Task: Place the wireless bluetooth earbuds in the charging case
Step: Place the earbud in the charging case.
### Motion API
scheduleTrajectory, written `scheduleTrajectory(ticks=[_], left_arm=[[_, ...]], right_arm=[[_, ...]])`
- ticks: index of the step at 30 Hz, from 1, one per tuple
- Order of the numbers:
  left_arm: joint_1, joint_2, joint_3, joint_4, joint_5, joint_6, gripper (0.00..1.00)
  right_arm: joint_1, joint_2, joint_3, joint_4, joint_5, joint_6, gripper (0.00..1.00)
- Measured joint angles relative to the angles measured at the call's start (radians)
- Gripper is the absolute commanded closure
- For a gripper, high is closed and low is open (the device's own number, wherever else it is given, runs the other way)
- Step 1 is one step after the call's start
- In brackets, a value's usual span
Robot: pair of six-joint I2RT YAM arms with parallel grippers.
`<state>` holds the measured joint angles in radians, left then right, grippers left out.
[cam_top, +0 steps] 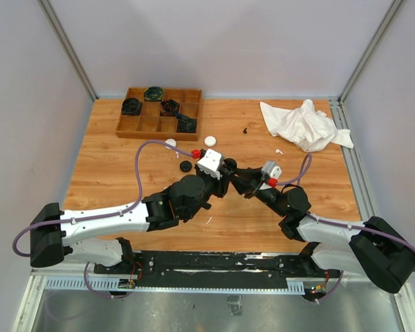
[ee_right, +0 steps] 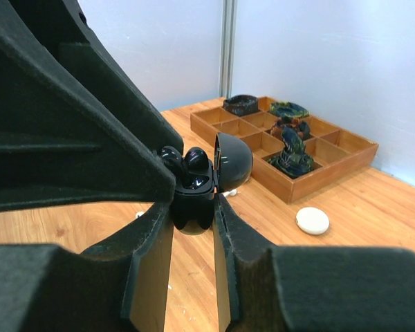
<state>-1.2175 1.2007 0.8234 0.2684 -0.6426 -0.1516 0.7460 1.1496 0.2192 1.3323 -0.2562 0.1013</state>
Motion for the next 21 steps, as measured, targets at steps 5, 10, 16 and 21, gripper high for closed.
scheduleTrajectory(ticks=[5, 10, 16, 21], left_arm=[[0.001, -0.003, 0.051, -0.091, 0.022, -0.066, 0.47], [0.021, -0.045, 0.075, -0.159, 0.097, -0.129, 0.45], [0.108, -0.088, 0.101, -0.212, 0.249, -0.222, 0.45], [0.129, -0.089, 0.137, -0.256, 0.327, -0.278, 0.45]], right_arm=[[0.000, -0.002, 0.000, 0.030, 0.000, 0.000, 0.99], [0.000, -0.002, 0.000, 0.048, 0.000, -0.001, 0.99], [0.000, -0.002, 0.000, 0.055, 0.000, -0.002, 0.99], [0.000, -0.002, 0.000, 0.055, 0.000, -0.002, 0.99]])
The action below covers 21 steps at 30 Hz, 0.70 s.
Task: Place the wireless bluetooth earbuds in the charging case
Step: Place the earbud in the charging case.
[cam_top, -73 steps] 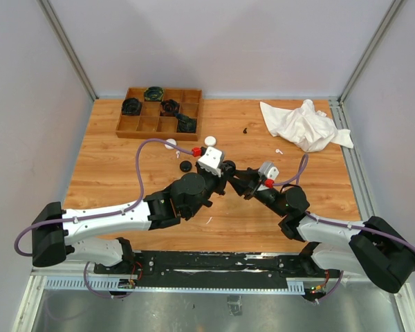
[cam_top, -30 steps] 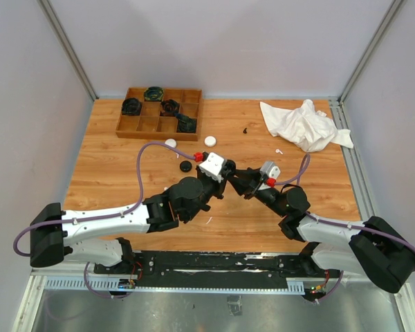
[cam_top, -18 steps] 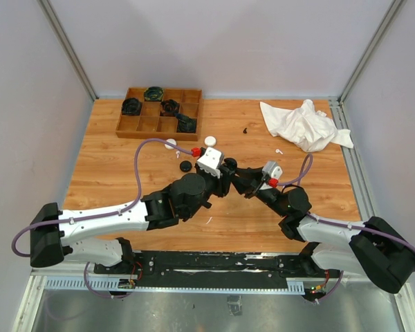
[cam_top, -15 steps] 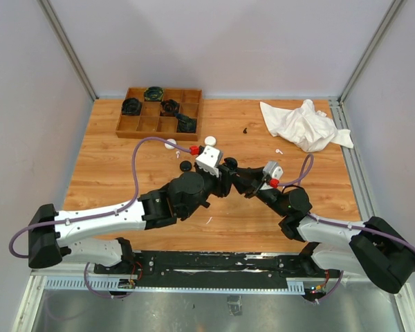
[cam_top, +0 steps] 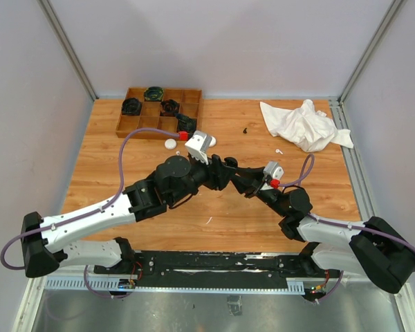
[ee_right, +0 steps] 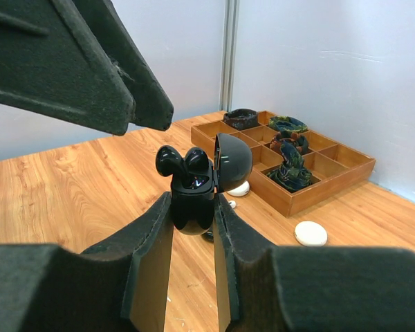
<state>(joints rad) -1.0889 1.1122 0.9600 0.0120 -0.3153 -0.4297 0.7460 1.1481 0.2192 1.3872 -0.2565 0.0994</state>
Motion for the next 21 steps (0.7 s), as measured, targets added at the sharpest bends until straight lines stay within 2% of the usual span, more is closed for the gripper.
scheduleTrajectory(ticks=[21], left_arm=[[0.023, 0.028, 0.027, -0.062, 0.056, -0.051, 0.46]], right_arm=[[0.000, 0.000, 0.000, -0.005, 0.000, -0.001, 0.99]])
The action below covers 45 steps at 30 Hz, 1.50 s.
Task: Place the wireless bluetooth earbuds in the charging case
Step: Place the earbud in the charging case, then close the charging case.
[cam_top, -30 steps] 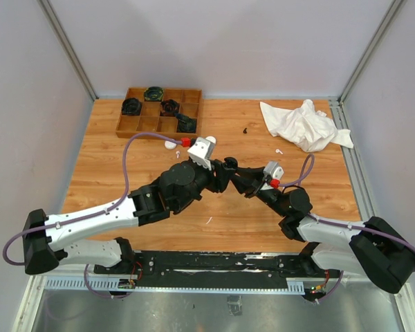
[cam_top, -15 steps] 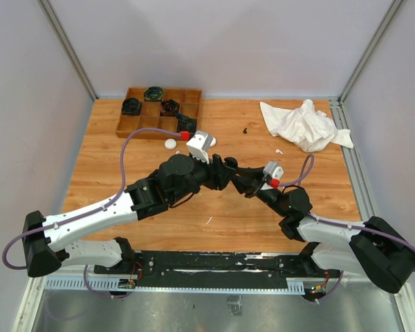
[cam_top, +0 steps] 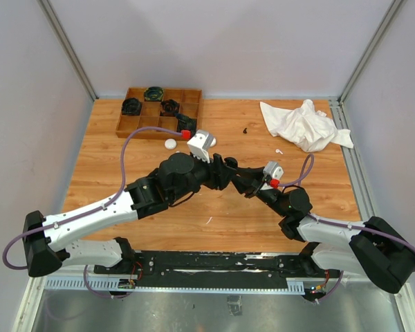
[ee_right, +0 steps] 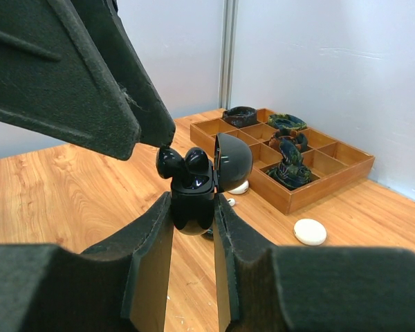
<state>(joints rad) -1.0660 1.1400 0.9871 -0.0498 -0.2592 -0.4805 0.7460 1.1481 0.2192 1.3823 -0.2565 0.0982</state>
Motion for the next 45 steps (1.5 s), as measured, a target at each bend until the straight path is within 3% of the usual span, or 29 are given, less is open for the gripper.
scheduleTrajectory(ticks=[11, 19, 26, 34, 45], left_arm=[[0.003, 0.025, 0.012, 0.000, 0.117, -0.018, 0.46], [0.005, 0.032, 0.039, -0.013, 0.123, -0.015, 0.44], [0.079, -0.006, 0.062, -0.061, 0.150, 0.006, 0.41], [0.221, -0.027, 0.062, -0.089, 0.313, 0.022, 0.37], [0.323, 0.012, 0.017, -0.070, 0.608, 0.027, 0.37]], right_arm=[[0.000, 0.000, 0.000, 0.009, -0.004, 0.000, 0.99], [0.000, 0.000, 0.000, 0.009, -0.004, 0.000, 0.99], [0.000, -0.001, 0.000, 0.002, -0.032, 0.000, 0.99], [0.000, -0.005, 0.001, -0.019, -0.123, 0.006, 0.99], [-0.013, 0.031, 0.029, -0.010, -0.201, 0.074, 0.99]])
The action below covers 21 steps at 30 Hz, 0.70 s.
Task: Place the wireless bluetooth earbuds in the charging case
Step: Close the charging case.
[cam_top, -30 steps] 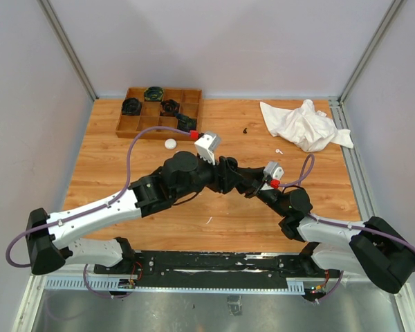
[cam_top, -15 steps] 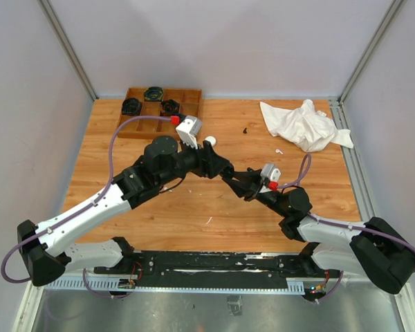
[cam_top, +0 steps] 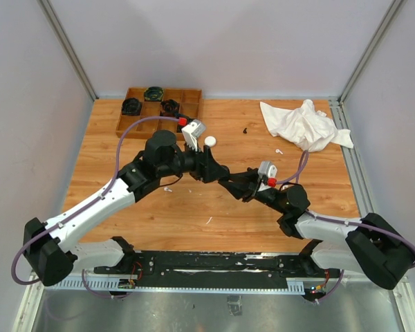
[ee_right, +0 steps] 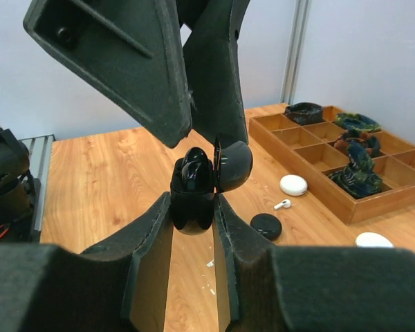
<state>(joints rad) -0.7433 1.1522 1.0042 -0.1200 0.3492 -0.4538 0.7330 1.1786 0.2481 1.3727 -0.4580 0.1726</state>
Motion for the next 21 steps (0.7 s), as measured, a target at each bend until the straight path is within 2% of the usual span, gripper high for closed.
scheduleTrajectory(ticks=[5, 14, 21], left_arm=[[0.014, 0.008, -0.018, 0.017, 0.079, 0.007, 0.39], [0.023, 0.004, -0.030, 0.064, 0.129, 0.023, 0.40], [0.016, -0.034, -0.057, 0.100, 0.163, 0.027, 0.40]], right_arm=[[-0.022, 0.027, 0.002, 0.027, -0.031, 0.050, 0.99], [-0.049, 0.047, 0.002, 0.069, -0.075, 0.105, 0.99], [-0.050, 0.045, 0.006, 0.008, -0.098, 0.118, 0.99]])
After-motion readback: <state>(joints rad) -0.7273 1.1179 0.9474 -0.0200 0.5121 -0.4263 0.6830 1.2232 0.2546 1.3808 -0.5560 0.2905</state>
